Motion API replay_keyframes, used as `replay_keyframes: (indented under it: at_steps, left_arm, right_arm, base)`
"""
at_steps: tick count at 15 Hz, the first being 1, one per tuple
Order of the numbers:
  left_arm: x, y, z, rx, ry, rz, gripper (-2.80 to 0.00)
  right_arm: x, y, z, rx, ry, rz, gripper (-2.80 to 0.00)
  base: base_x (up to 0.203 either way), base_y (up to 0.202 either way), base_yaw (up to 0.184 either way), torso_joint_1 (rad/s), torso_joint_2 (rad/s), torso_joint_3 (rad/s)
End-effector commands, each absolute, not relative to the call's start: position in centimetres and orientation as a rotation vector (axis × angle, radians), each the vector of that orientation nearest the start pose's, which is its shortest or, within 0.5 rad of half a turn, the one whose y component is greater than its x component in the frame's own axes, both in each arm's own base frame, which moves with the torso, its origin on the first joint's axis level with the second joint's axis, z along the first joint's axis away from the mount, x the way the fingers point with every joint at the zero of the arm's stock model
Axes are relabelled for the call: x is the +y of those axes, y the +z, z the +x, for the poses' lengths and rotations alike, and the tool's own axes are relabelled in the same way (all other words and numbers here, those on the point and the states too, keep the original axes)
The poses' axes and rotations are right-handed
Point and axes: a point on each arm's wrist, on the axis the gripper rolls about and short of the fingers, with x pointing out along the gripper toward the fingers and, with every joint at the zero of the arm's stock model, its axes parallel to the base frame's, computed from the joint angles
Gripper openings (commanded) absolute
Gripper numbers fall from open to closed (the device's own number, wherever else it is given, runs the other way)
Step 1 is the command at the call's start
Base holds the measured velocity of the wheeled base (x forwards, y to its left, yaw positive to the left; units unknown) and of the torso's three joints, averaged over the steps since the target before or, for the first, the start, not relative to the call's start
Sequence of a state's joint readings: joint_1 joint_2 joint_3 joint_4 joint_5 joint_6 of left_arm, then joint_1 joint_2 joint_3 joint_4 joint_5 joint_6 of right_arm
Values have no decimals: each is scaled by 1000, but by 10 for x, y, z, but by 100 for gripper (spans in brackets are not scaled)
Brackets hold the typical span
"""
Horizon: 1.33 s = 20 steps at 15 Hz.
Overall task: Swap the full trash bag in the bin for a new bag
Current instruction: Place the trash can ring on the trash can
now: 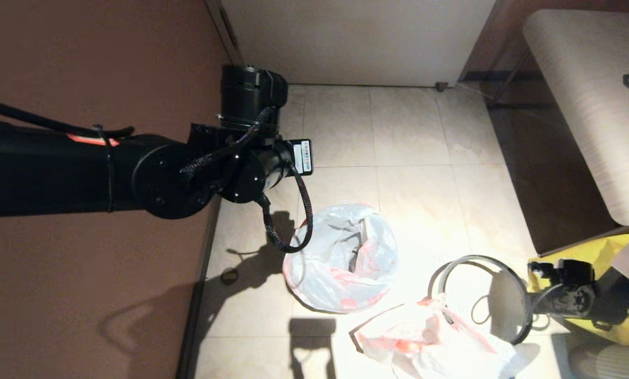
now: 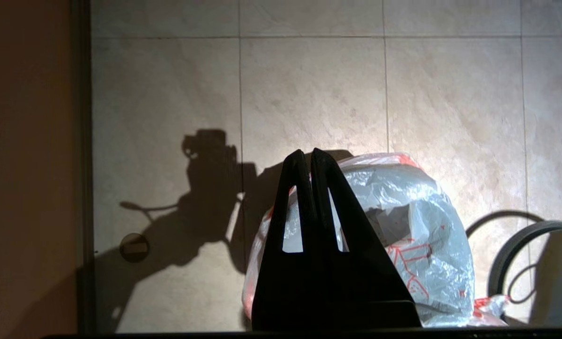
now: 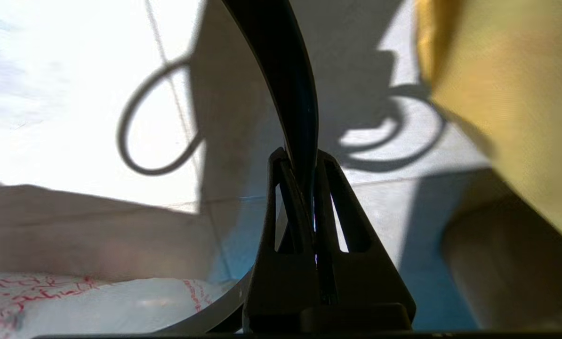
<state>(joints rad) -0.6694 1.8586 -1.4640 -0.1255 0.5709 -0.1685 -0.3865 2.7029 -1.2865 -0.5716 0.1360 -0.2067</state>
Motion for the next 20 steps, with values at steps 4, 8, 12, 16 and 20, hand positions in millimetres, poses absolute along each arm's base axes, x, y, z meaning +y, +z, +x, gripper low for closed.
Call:
replay_keyframes:
  at_steps: [4,8,12,16,20]
  left_arm:
    - [-223,276,275,235,-125,-5,-280]
    - [-217,286,268,211,-128,-26,-280]
    - [-221,285,258,275,-279,-53,-280]
    - [-202,282,260,448,-571,-162,-280]
    - [-172,294,261,475,-730,-249,-280]
  right_arm:
    - [-130,31,338,319,-281,-137,-280]
    - [-113,87,293,91,-390,-188,-280]
    - [-84,144,278,-100,-409,-202,-280]
    - [-35,154,290,-80,-235,51,-280]
    - [-5,167,309,140,111,364,-280]
  base:
    - [0,0,0,0,0,0]
    - [0,0,0,0,0,0]
    - [0,0,0,0,0,0]
    - [0,0,0,0,0,0]
    - [0,0,0,0,0,0]
